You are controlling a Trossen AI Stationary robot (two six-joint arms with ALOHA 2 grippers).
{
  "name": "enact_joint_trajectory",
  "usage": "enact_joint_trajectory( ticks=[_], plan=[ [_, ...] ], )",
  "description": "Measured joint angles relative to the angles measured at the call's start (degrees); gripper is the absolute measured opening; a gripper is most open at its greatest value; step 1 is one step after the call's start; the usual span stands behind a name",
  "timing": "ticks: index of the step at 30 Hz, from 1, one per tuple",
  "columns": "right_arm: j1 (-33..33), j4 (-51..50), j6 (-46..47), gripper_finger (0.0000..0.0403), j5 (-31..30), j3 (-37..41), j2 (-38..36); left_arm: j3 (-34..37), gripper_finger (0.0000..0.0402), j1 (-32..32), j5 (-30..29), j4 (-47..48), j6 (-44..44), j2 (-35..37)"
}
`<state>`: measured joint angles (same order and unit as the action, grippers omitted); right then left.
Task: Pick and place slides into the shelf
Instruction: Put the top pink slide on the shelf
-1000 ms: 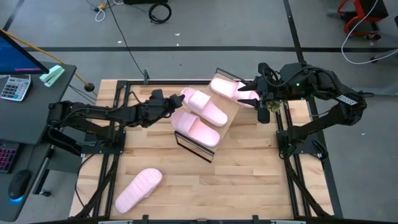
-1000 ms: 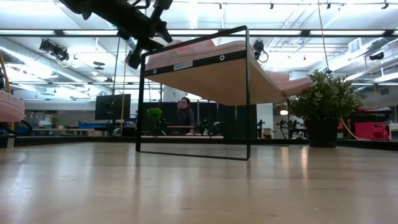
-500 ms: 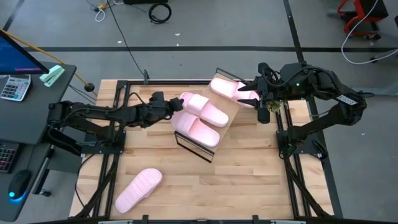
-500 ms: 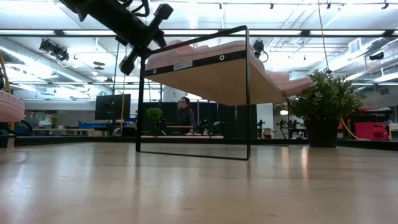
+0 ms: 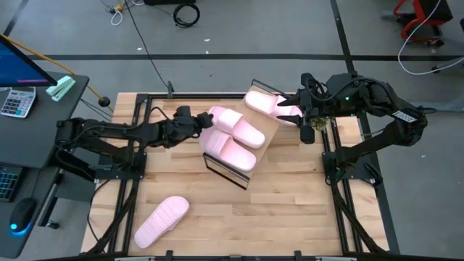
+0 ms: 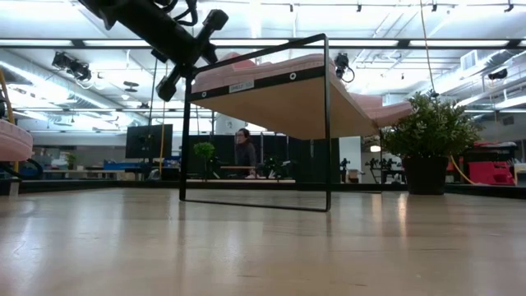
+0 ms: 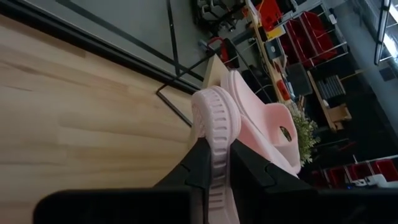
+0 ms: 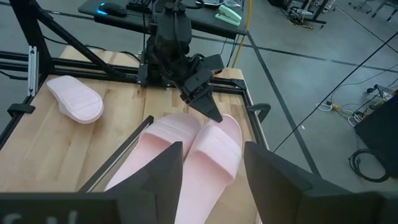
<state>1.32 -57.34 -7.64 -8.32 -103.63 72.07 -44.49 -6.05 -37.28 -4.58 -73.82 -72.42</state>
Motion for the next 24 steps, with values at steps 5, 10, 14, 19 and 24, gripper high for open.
enact_joint_trajectory(
  ticks=[5,10,14,19,24],
  plan=[
    [0.0,0.0,0.0,0.0177,0.0,0.0,0.0,0.0,0.0040,-0.9,1.2,-0.1,1.1,0.0],
    [0.0,0.0,0.0,0.0177,0.0,0.0,0.0,0.0,0.0049,-0.7,2.2,0.3,1.1,0.0],
    [0.0,0.0,0.0,0.0177,0.0,0.0,0.0,0.0,0.0076,-0.3,2.4,0.3,1.2,0.0],
    [0.0,0.0,0.0,0.0177,0.0,0.0,0.0,0.0,0.0107,0.8,3.1,0.7,1.2,0.0],
    [0.0,0.0,0.0,0.0177,0.0,0.0,0.0,0.0,0.0125,1.4,3.2,3.0,1.0,0.0]
  ],
)
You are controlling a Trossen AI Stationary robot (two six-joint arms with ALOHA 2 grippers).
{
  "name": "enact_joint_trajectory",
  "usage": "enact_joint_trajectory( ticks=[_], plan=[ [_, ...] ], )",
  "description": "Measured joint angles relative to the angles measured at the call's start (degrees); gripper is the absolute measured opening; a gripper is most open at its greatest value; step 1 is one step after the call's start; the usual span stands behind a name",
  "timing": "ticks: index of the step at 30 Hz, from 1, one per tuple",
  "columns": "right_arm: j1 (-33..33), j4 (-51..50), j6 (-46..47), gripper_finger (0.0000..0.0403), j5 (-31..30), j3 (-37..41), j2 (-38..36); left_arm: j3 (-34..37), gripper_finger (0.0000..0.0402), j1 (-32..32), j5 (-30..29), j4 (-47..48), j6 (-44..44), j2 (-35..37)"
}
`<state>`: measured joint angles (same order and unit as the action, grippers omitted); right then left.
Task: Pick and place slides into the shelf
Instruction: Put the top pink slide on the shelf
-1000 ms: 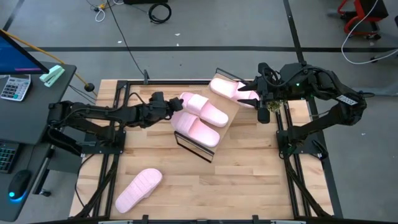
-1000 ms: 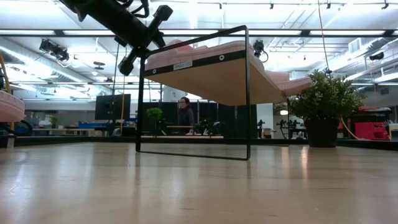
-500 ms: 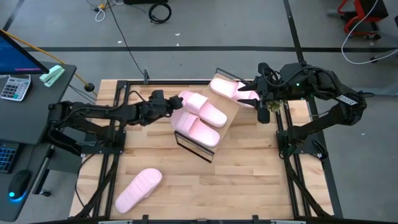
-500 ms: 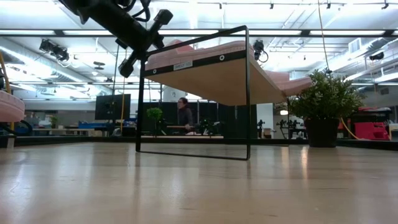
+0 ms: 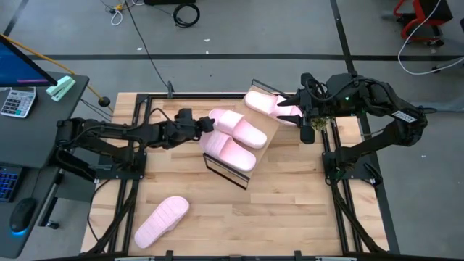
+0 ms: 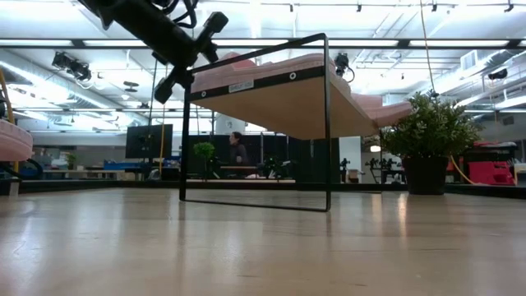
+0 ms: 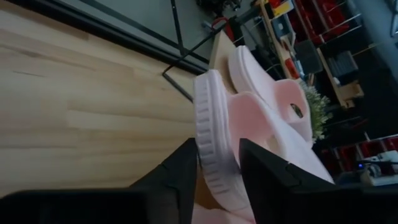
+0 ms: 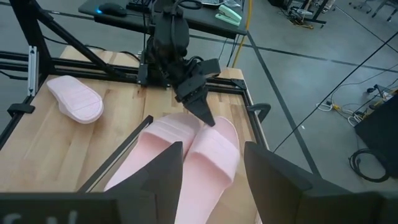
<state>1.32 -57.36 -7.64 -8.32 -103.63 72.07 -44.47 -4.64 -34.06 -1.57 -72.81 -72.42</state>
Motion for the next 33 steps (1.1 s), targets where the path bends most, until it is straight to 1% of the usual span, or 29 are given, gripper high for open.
enact_joint_trajectory(
  ticks=[4,7,12,19,23,33],
  plan=[
    [0.0,0.0,0.1,0.0177,0.3,0.0,0.0,0.0,0.0139,0.0,0.0,0.6,0.0,0.0],
    [0.0,-0.1,0.6,0.0177,2.7,0.0,0.0,0.0,0.0149,-0.3,0.0,0.6,0.0,0.0],
    [0.0,-2.9,2.3,0.0177,4.2,0.0,0.1,0.0,0.0162,-0.4,0.0,0.6,0.0,0.0],
    [0.0,-7.3,5.1,0.0177,5.8,0.0,0.9,0.0,0.0162,-0.4,0.0,0.3,0.1,0.0],
    [0.0,-7.5,5.2,0.0177,5.9,0.0,1.4,0.0,0.0162,-0.5,-0.1,0.2,0.1,0.0],
    [0.0,-7.5,5.6,0.0177,5.9,0.0,1.4,0.0,0.0177,-1.5,-0.1,0.0,0.6,0.0]
  ],
)
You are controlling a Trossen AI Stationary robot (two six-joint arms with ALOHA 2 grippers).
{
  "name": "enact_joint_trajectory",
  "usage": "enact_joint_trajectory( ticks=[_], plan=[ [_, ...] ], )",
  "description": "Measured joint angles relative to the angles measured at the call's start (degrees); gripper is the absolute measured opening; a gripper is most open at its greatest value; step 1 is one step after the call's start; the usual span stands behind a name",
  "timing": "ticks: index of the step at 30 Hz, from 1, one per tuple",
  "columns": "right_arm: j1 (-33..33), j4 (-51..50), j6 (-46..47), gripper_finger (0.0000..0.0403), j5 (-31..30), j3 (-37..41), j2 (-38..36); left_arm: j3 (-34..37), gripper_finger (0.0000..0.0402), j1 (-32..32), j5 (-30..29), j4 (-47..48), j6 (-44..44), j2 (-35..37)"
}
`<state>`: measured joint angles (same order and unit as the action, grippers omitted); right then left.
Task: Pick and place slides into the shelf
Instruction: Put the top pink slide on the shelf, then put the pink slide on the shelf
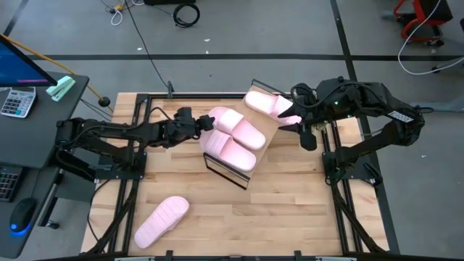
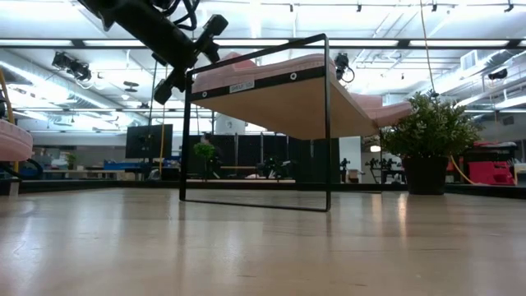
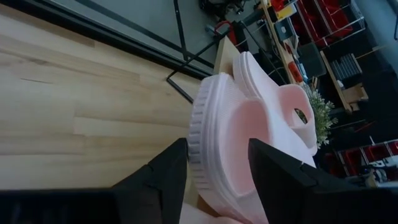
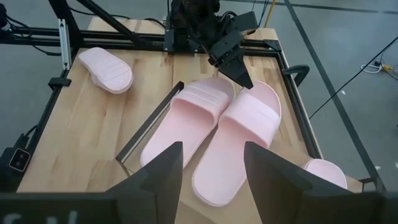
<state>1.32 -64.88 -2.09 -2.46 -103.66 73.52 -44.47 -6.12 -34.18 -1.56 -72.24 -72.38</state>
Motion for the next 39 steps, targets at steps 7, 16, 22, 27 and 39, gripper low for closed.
enact_joint_trajectory(
  ticks=[7,16,22,27,39],
  plan=[
    [0.0,0.0,0.1,0.0177,0.0,0.0,0.0,0.0,0.0175,-0.1,0.6,-0.2,-0.3,0.0],
    [0.0,0.0,0.1,0.0177,0.0,0.0,0.0,0.0,0.0194,-0.4,1.2,1.5,-0.6,0.0],
    [0.0,0.0,0.1,0.0177,0.0,0.0,0.0,0.0,0.0218,-0.5,1.2,4.1,-0.7,0.1],
    [0.0,0.0,0.0,0.0177,0.0,0.0,0.0,0.0,0.0229,-0.6,1.2,4.3,-0.6,0.1],
    [0.0,-0.2,0.0,0.0177,0.0,0.0,0.0,0.0,0.0223,-4.3,0.4,6.9,6.5,7.4]
  ],
)
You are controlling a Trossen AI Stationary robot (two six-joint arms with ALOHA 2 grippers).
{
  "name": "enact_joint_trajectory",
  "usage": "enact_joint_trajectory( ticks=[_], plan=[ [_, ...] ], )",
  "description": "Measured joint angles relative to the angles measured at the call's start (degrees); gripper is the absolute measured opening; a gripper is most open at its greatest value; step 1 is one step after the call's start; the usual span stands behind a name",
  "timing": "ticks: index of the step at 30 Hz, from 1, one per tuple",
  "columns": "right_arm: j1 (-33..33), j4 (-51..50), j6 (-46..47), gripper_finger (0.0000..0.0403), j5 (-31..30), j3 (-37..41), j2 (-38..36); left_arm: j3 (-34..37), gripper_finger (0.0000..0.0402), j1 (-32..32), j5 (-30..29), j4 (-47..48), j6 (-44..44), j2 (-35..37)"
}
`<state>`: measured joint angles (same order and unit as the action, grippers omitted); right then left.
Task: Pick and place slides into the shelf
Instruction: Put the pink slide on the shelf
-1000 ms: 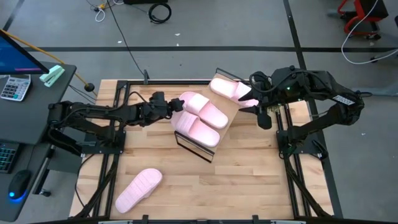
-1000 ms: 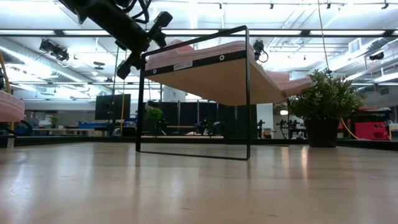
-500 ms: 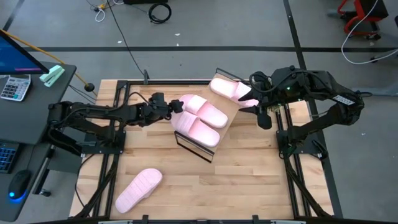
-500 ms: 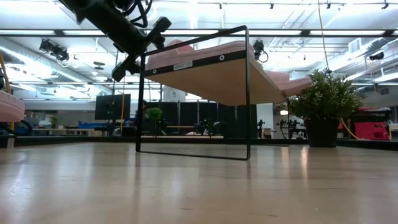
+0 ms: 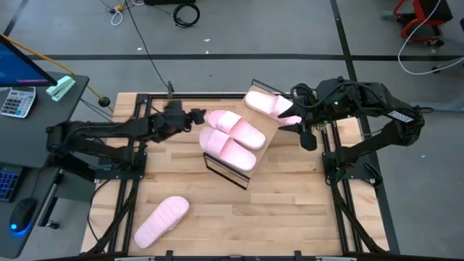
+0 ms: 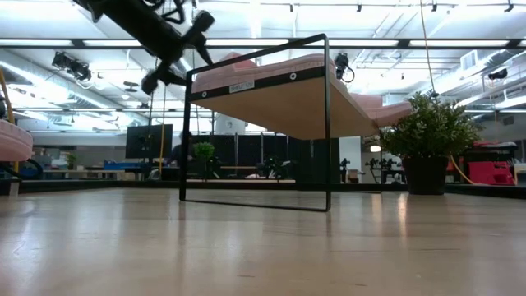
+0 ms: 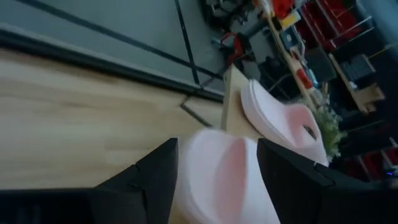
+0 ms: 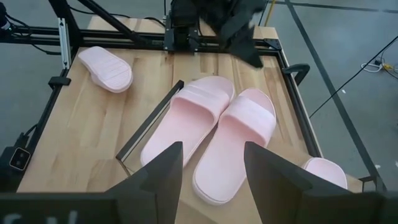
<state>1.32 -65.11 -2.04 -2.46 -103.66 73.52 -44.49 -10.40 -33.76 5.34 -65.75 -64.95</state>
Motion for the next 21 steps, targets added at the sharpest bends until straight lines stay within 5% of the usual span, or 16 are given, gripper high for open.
enact_joint_trajectory(
  ticks=[5,12,21],
  plan=[
    [0.0,-0.1,0.2,0.0177,0.0,0.0,0.0,0.0,0.0224,-2.1,2.7,6.2,5.3,7.3],
    [0.0,-0.1,0.5,0.0177,1.5,0.0,0.0,0.0,0.0214,2.9,2.9,8.8,6.4,14.1],
    [-1.4,-0.1,1.0,0.0177,3.8,0.0,0.0,-5.2,0.0182,14.6,-5.8,11.9,6.6,12.6]
  ],
)
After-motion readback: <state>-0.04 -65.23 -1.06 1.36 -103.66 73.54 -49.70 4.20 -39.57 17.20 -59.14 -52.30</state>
